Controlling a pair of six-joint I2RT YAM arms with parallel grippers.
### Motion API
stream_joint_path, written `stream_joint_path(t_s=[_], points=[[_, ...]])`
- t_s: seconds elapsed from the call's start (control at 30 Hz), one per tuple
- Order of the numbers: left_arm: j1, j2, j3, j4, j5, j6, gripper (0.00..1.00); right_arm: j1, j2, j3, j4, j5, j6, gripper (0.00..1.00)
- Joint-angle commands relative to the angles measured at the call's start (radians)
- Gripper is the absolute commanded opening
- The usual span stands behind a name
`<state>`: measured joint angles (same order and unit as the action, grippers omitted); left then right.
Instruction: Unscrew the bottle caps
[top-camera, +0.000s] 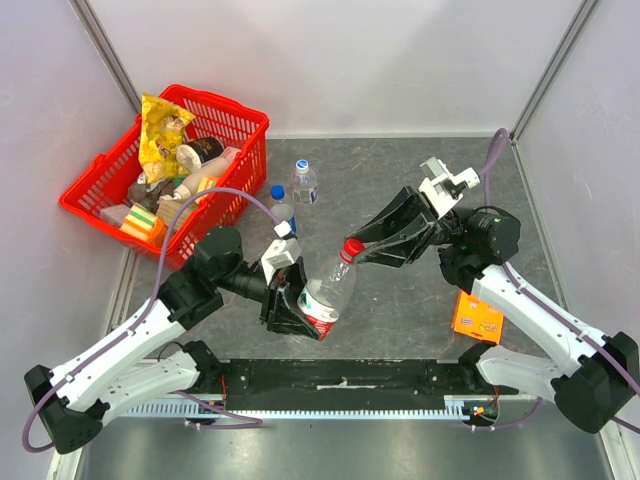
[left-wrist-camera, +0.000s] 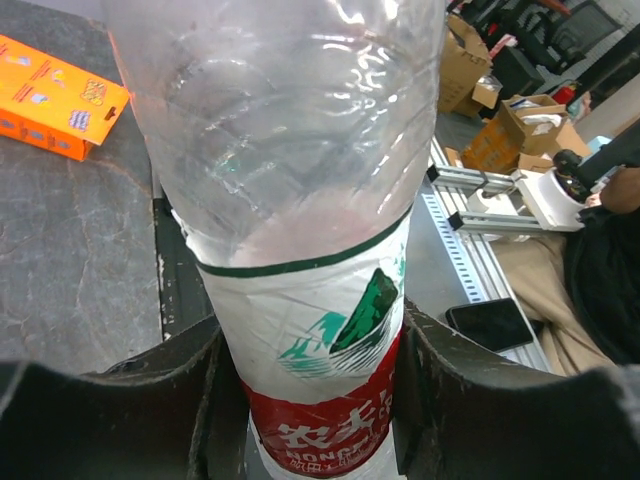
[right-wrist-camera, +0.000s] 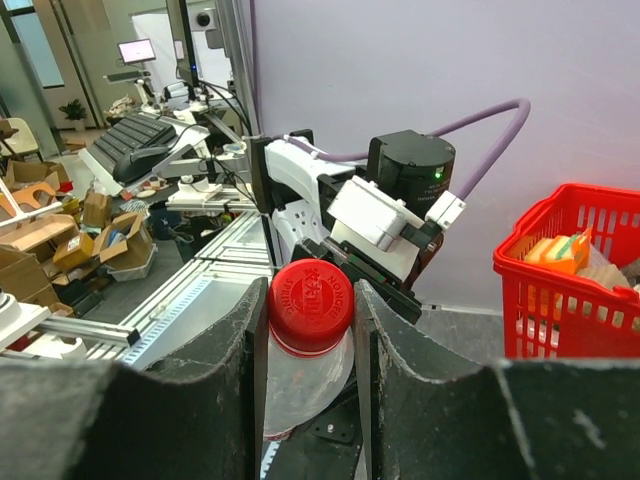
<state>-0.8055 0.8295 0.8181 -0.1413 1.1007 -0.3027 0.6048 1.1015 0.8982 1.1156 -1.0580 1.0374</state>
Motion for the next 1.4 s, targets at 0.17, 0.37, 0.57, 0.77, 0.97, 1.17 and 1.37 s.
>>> stream_joint_path(t_s=[0.17,0.37,0.57,0.77,0.97,1.17,1.37], points=[[-0.004,-0.039,-0.011,-0.141,-0.142,0.151,0.34,0.001,-0.034,0.08,-0.446,0.111,-0.287,0.27],[-0.004,-0.055,-0.053,-0.159,-0.192,0.165,0.32,0.001,-0.074,0.097,-0.592,0.234,-0.398,0.22],[-0.004,-0.082,-0.085,-0.167,-0.257,0.175,0.29,0.0,-0.107,0.062,-0.535,0.251,-0.396,0.15],[-0.004,-0.099,-0.082,-0.162,-0.222,0.169,0.29,0.0,-0.121,0.03,-0.454,0.213,-0.387,0.17],[-0.006,-0.112,-0.074,-0.176,-0.226,0.168,0.29,0.001,-0.129,0.06,-0.618,0.305,-0.479,0.17],[-0.004,-0.115,-0.074,-0.184,-0.239,0.172,0.29,-0.002,-0.118,0.107,-0.893,0.573,-0.592,0.17],[-0.004,-0.116,-0.07,-0.196,-0.254,0.182,0.3,-0.074,-0.104,0.042,-0.982,0.829,-0.59,0.18]])
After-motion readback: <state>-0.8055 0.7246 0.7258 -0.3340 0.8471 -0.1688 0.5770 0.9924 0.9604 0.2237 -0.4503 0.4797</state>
